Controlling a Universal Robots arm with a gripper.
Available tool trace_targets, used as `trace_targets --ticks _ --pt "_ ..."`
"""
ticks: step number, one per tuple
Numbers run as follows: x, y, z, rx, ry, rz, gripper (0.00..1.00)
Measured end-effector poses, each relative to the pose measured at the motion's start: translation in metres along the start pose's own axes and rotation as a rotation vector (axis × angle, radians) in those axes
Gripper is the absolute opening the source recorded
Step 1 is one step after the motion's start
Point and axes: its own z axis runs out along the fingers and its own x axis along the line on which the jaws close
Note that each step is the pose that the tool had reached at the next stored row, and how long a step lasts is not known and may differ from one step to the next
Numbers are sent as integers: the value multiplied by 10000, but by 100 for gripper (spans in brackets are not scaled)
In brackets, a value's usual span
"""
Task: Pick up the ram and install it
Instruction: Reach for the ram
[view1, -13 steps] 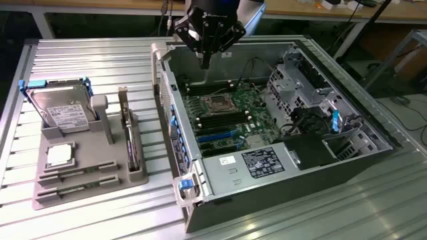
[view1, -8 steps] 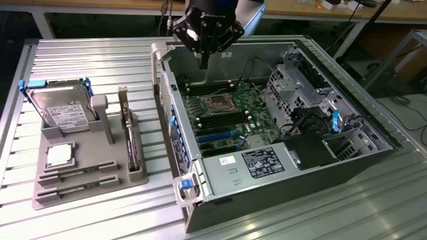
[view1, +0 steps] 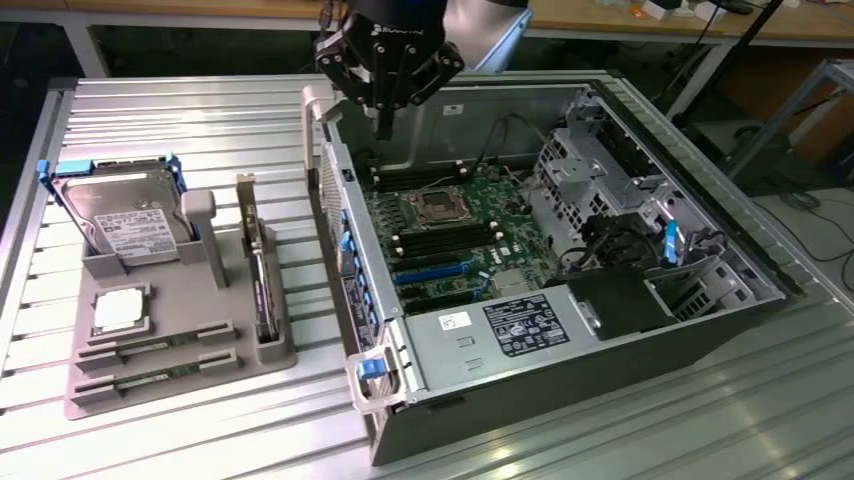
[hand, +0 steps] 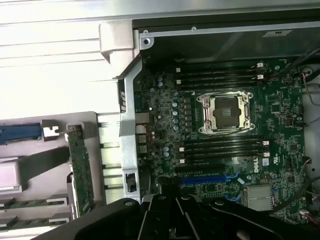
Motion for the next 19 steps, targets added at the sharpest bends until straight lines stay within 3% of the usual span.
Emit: trace_targets --ticks 11,13,19 --pt "333 -24 -10 -3 8 -160 11" --pt "462 -34 -13 -5 10 -224 11" --pt "669 -49 -19 -7 14 -318 11"
